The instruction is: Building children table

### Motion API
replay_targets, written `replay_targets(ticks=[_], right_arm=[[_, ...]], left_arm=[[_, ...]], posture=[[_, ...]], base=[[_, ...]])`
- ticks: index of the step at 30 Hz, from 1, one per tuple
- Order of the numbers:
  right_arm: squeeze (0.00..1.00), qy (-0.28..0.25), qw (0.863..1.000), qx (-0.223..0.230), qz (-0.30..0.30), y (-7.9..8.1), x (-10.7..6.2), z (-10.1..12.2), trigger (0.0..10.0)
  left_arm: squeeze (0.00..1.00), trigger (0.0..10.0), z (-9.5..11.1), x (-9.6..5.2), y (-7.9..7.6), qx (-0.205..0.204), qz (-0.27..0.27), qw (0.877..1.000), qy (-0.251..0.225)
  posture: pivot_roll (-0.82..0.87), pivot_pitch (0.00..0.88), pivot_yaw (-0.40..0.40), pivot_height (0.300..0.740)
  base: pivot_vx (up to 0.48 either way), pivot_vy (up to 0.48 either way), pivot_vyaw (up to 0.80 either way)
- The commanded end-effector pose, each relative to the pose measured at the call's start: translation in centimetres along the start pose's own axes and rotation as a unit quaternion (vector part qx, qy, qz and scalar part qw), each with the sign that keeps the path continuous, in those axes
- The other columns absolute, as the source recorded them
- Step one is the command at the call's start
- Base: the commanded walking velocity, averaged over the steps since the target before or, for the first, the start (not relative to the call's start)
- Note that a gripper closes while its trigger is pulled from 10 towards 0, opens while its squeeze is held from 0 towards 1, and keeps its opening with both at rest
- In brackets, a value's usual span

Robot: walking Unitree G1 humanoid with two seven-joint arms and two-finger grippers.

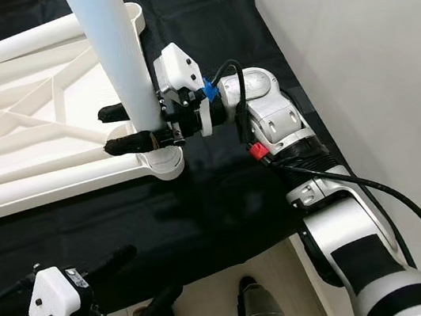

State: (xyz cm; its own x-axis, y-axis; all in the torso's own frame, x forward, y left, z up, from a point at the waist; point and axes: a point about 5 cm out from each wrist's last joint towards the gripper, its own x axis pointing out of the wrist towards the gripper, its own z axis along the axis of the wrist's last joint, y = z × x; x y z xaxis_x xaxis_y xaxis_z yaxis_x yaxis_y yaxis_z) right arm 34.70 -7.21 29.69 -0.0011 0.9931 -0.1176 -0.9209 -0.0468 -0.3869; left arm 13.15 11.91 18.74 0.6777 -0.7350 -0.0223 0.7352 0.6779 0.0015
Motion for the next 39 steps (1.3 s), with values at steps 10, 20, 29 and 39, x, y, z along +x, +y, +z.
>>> replay_targets(ticks=[10, 20, 29, 39], right_arm=[[0.00, 0.049, 0.995, 0.084, -0.019, -0.2, -0.6, -2.6, 10.0], [0.00, 0.039, 0.996, 0.070, 0.028, 0.2, -0.3, -1.4, 10.0], [0.00, 0.042, 0.996, 0.075, 0.014, 0.5, 0.0, -1.8, 10.0], [0.00, 0.021, 0.994, 0.103, -0.034, 0.1, -0.3, -2.1, 10.0]], left_arm=[[0.00, 10.0, -0.3, 0.0, -0.2, -0.006, -0.002, 1.000, 0.002], [0.00, 10.0, -0.4, 0.0, -0.4, -0.005, -0.001, 1.000, 0.000], [0.00, 10.0, -0.4, 0.0, -0.4, -0.006, -0.002, 1.000, -0.001], [0.00, 10.0, -0.5, 0.2, -0.4, -0.005, -0.003, 1.000, -0.003]], posture=[[0.06, 0.411, 0.036, 0.740], [0.06, 0.404, 0.027, 0.740], [0.06, 0.402, 0.029, 0.740], [0.06, 0.401, 0.031, 0.740]], base=[[0.000, 0.000, 0.00], [0.000, 0.000, 0.00], [0.000, 0.000, 0.00], [0.000, 0.000, 0.00]])
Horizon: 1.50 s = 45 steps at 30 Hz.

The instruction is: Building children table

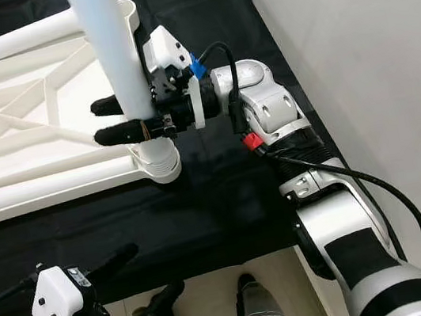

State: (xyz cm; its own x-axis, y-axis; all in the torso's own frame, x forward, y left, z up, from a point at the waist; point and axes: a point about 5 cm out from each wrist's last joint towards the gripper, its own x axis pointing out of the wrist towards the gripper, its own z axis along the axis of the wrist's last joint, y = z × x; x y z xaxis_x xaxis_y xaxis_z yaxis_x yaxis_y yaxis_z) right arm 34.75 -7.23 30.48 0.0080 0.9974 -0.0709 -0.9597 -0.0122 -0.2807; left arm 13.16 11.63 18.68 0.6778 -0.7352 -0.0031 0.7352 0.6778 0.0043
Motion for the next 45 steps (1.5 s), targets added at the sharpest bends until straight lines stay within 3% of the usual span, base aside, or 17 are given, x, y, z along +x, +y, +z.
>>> replay_targets(ticks=[1, 14, 22, 34, 37, 45], right_arm=[[0.00, 0.039, 0.998, 0.047, -0.032, 0.0, -0.3, -2.7, 10.0], [0.00, 0.029, 0.997, 0.046, -0.049, 0.1, -0.4, -2.6, 10.0], [0.00, 0.022, 0.999, 0.004, -0.033, 1.3, -0.2, -2.1, 10.0], [0.00, 0.044, 0.998, -0.026, -0.035, 1.7, 0.1, -2.2, 10.0], [0.00, 0.056, 0.996, -0.060, -0.034, 2.2, 0.4, -2.0, 10.0], [0.00, 0.058, 0.995, -0.073, -0.032, 2.6, 0.4, -1.8, 10.0]], left_arm=[[0.00, 10.0, -0.4, 0.0, -0.2, -0.006, -0.003, 1.000, 0.007], [0.00, 10.0, -0.4, 0.1, 0.0, -0.005, -0.003, 1.000, 0.005], [0.00, 10.0, -0.4, 0.1, 0.1, -0.004, -0.003, 1.000, 0.005], [0.00, 10.0, -0.5, 0.1, 0.2, -0.002, -0.002, 1.000, 0.005], [0.00, 10.0, -0.5, 0.2, 0.3, -0.001, -0.002, 1.000, 0.004], [0.00, 10.0, -0.5, 0.3, 0.3, 0.000, -0.002, 1.000, 0.003]], posture=[[0.06, 0.400, 0.031, 0.740], [0.06, 0.402, 0.032, 0.740], [0.06, 0.404, 0.033, 0.740], [0.06, 0.403, 0.031, 0.740], [0.06, 0.404, 0.030, 0.740], [0.06, 0.402, 0.031, 0.740]], base=[[0.000, 0.000, 0.00], [0.000, 0.000, 0.00], [0.000, 0.000, 0.00], [0.000, 0.000, 0.00], [0.000, 0.000, 0.00], [0.000, 0.000, 0.00]])
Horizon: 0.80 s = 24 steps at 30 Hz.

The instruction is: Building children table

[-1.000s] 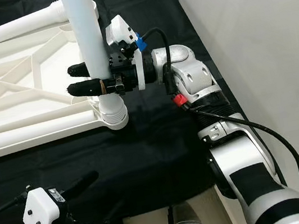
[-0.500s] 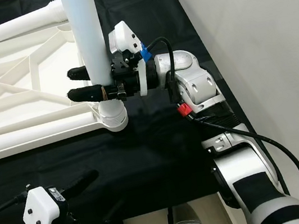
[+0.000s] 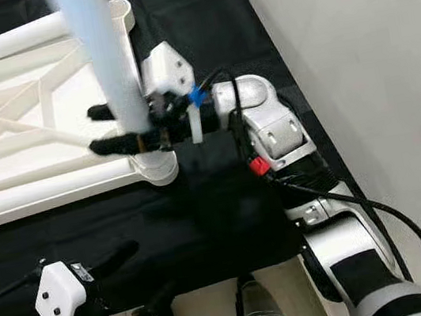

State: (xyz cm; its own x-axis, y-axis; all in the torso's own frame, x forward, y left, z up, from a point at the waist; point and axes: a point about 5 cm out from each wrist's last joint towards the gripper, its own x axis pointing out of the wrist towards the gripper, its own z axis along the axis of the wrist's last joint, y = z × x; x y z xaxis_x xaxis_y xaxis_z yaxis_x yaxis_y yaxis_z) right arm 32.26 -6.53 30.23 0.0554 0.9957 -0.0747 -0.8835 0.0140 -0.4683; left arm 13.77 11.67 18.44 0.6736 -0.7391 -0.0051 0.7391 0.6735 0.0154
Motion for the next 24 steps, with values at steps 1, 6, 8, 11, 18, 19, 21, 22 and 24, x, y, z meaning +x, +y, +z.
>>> replay_targets(ticks=[1, 6, 8, 11, 18, 19, 21, 22, 24], right_arm=[[0.00, 0.049, 0.998, 0.026, -0.006, 0.56, -0.21, -2.28, 10.0], [0.00, 0.056, 0.998, 0.016, -0.005, 0.60, -0.15, -2.20, 10.0], [0.00, 0.058, 0.998, 0.015, -0.006, 0.60, -0.14, -2.18, 10.0], [0.00, 0.055, 0.998, 0.037, -0.009, 0.55, -0.16, -2.12, 10.0], [0.00, 0.040, 0.995, 0.089, -0.016, 0.15, -0.33, -2.20, 10.0], [0.00, 0.040, 0.995, 0.089, -0.016, 0.15, -0.33, -2.20, 10.0], [0.00, 0.040, 0.995, 0.095, -0.019, 0.00, -0.37, -2.23, 10.0], [0.00, 0.040, 0.995, 0.095, -0.019, 0.00, -0.37, -2.23, 10.0], [0.00, 0.039, 0.994, 0.096, -0.019, -0.01, -0.38, -2.26, 10.0]], left_arm=[[0.00, 10.0, -0.26, -0.09, -0.22, -0.006, 0.000, 1.000, 0.002], [0.00, 10.0, -0.33, -0.01, -0.17, -0.005, 0.000, 1.000, 0.001], [0.00, 10.0, -0.34, 0.01, -0.16, -0.005, 0.000, 1.000, 0.001], [0.00, 10.0, -0.39, 0.07, -0.15, -0.005, 0.000, 1.000, 0.001], [0.00, 10.0, -0.41, 0.11, -0.17, -0.005, 0.001, 1.000, 0.000], [0.00, 10.0, -0.41, 0.11, -0.17, -0.005, 0.001, 1.000, 0.000], [0.00, 10.0, -0.40, 0.10, -0.16, -0.005, 0.001, 1.000, 0.000], [0.00, 10.0, -0.40, 0.10, -0.16, -0.005, 0.001, 1.000, 0.000], [0.00, 10.0, -0.43, 0.11, -0.17, -0.005, 0.001, 1.000, 0.000]], posture=[[0.06, 0.402, 0.031, 0.740], [0.05, 0.398, 0.029, 0.740], [0.05, 0.398, 0.029, 0.740], [0.05, 0.392, 0.026, 0.740], [0.05, 0.388, 0.025, 0.740], [0.05, 0.388, 0.025, 0.740], [0.05, 0.388, 0.025, 0.740], [0.05, 0.388, 0.025, 0.740], [0.05, 0.381, 0.022, 0.740]], base=[[0.000, 0.000, 0.00], [0.000, 0.000, 0.00], [0.000, 0.000, 0.00], [0.000, 0.000, 0.00], [0.000, 0.000, 0.00], [0.000, 0.000, 0.00], [0.000, 0.000, 0.00], [0.000, 0.000, 0.00], [0.000, 0.000, 0.00]])
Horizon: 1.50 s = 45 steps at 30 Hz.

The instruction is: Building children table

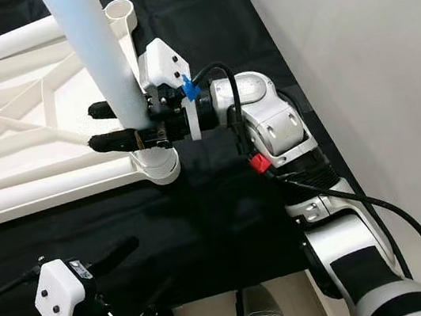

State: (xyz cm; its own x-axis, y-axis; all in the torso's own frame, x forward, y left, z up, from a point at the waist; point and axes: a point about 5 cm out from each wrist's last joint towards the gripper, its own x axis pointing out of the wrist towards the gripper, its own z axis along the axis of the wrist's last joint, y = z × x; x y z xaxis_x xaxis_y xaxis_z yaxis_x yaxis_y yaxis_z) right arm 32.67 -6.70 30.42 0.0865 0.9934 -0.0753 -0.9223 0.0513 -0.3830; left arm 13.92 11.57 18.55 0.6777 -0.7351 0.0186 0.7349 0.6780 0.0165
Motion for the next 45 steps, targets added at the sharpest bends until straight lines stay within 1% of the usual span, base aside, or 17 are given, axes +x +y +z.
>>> replay_targets(ticks=[1, 15, 18, 21, 22, 23, 24, 25, 26, 27, 28, 29, 31, 35, 40, 42, 45], right_arm=[[0.00, 0.032, 0.998, 0.047, -0.007, 0.2, -0.2, -2.2, 10.0], [0.00, 0.035, 0.998, 0.047, -0.010, 0.6, 0.0, -2.3, 10.0], [0.00, 0.041, 0.997, 0.050, -0.030, 0.7, 0.2, -2.7, 10.0], [0.00, 0.052, 0.994, 0.058, -0.081, 0.7, 0.3, -3.1, 10.0], [0.00, 0.063, 0.979, 0.080, -0.179, 1.0, 0.8, -4.2, 10.0], [0.00, 0.063, 0.979, 0.080, -0.179, 1.0, 0.8, -4.2, 10.0], [0.00, 0.092, 0.940, 0.124, -0.305, 1.8, 0.8, -6.3, 10.0], [0.00, 0.124, 0.906, 0.147, -0.376, 3.7, 0.5, -8.3, 10.0], [0.00, 0.124, 0.906, 0.147, -0.376, 3.7, 0.5, -8.3, 10.0], [0.00, 0.139, 0.875, 0.171, -0.430, 5.5, 0.4, -9.8, 10.0], [0.00, 0.127, 0.856, 0.176, -0.469, 6.7, 0.8, -10.1, 10.0], [0.00, 0.127, 0.856, 0.176, -0.469, 6.7, 0.8, -10.1, 10.0], [0.00, 0.106, 0.844, 0.168, -0.498, 6.2, 1.1, -9.4, 10.0], [0.00, 0.100, 0.851, 0.150, -0.494, 5.9, 2.0, -8.8, 10.0], [0.00, 0.108, 0.845, 0.145, -0.503, 6.0, 2.4, -8.5, 10.0], [0.00, 0.104, 0.848, 0.134, -0.501, 6.0, 2.7, -8.0, 10.0], [0.00, 0.050, 0.877, 0.098, -0.468, 5.0, 3.2, -6.3, 10.0]], left_arm=[[0.00, 10.0, -0.6, -0.1, -0.2, -0.005, -0.002, 1.000, 0.011], [0.00, 10.0, -0.6, 0.0, -0.2, -0.004, -0.003, 1.000, 0.010], [0.00, 10.0, -0.6, 0.0, -0.2, -0.004, -0.003, 1.000, 0.010], [0.00, 10.0, -0.6, 0.0, -0.3, -0.004, -0.003, 1.000, 0.010], [0.00, 10.0, -0.7, 0.0, -0.3, -0.003, -0.002, 1.000, 0.009], [0.00, 10.0, -0.7, 0.0, -0.3, -0.003, -0.002, 1.000, 0.009], [0.00, 10.0, -0.7, 0.0, -0.4, -0.003, -0.001, 1.000, 0.010], [0.00, 10.0, -0.7, 0.1, -0.4, -0.001, 0.000, 1.000, 0.009], [0.00, 10.0, -0.7, 0.1, -0.4, -0.001, 0.000, 1.000, 0.009], [0.00, 10.0, -0.8, 0.2, -0.4, 0.001, 0.002, 1.000, 0.008], [0.00, 10.0, -0.9, 0.3, -0.3, 0.005, 0.001, 1.000, 0.010], [0.00, 10.0, -0.9, 0.3, -0.3, 0.005, 0.001, 1.000, 0.010], [0.00, 10.0, -1.1, 0.4, -0.1, 0.007, -0.001, 1.000, 0.012], [0.00, 10.0, -1.3, 0.6, 0.2, 0.011, -0.003, 1.000, 0.011], [0.00, 10.0, -1.5, 0.9, 0.6, 0.015, 0.003, 1.000, 0.007], [0.00, 10.0, -1.6, 1.0, 0.8, 0.019, 0.006, 1.000, 0.005], [0.00, 10.0, -1.7, 1.2, 1.1, 0.022, 0.008, 1.000, 0.004]], posture=[[0.05, 0.381, 0.022, 0.740], [0.05, 0.380, 0.023, 0.740], [0.05, 0.380, 0.023, 0.740], [0.04, 0.382, 0.008, 0.740], [0.06, 0.376, -0.011, 0.740], [0.06, 0.376, -0.011, 0.740], [0.06, 0.373, -0.020, 0.740], [0.07, 0.364, -0.019, 0.740], [0.07, 0.364, -0.019, 0.740], [0.08, 0.364, -0.011, 0.740], [0.07, 0.349, -0.003, 0.740], [0.07, 0.349, -0.003, 0.740], [0.07, 0.337, -0.001, 0.740], [0.07, 0.321, -0.004, 0.740], [0.07, 0.311, -0.008, 0.740], [0.06, 0.308, -0.008, 0.740], [0.06, 0.299, -0.007, 0.740]], base=[[0.000, 0.000, 0.00], [0.000, 0.000, 0.00], [0.000, 0.000, 0.00], [0.000, 0.000, 0.00], [0.000, 0.000, 0.00], [0.000, 0.000, 0.00], [0.000, 0.000, 0.00], [0.000, 0.000, 0.00], [0.000, 0.000, 0.00], [0.000, 0.000, 0.00], [0.000, 0.000, 0.00], [0.000, 0.000, 0.00], [0.000, 0.000, 0.00], [0.000, 0.000, 0.00], [0.000, 0.000, 0.00], [0.000, 0.000, 0.00], [0.000, 0.000, 0.00]])
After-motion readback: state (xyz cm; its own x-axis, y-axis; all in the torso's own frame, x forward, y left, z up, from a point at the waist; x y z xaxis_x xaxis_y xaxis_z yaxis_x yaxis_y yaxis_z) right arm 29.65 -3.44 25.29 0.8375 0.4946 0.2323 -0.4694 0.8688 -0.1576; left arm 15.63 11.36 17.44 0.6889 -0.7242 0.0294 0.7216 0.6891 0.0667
